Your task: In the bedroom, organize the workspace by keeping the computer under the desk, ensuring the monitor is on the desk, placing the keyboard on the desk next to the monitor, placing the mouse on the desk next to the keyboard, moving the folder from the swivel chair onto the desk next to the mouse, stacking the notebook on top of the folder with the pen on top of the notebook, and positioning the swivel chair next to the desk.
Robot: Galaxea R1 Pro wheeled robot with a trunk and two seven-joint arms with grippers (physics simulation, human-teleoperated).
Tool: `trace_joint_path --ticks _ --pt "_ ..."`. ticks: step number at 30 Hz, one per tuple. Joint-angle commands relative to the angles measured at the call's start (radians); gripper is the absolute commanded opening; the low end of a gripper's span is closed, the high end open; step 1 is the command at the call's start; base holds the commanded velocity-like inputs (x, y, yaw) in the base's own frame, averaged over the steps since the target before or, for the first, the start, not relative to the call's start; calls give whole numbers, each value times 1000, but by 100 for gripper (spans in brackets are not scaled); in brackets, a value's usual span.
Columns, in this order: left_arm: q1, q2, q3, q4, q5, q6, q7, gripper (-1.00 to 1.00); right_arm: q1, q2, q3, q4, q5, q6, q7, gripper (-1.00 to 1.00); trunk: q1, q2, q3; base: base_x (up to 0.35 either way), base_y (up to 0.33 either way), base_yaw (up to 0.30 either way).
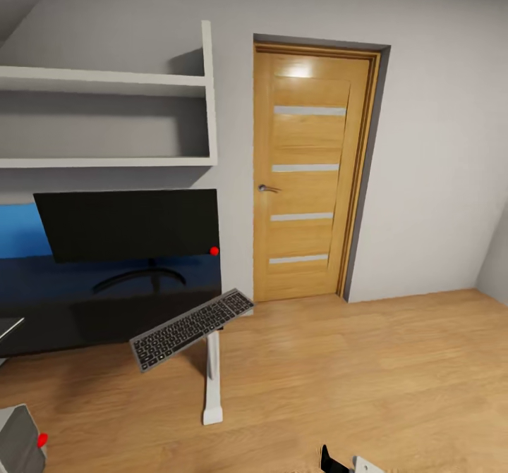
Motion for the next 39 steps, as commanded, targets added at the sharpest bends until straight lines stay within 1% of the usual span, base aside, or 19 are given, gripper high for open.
trace_joint_path --ticks 1,33,39 --pt "-2 1 -8 -3 3 -7 8 100 -1 0 8 0 -3 -3 -8 100 0 -1 -1 0 0 -300" --pt "-2 -2 -8 -3 3 -8 9 100 -1 0 9 0 -3 -3 -8 100 0 -1 -1 0 0 -300" --pt "-2 -2 -8 -3 3 -8 9 100 -1 4 11 0 -4 -3 -10 100 0 -1 0 0 0 -125"
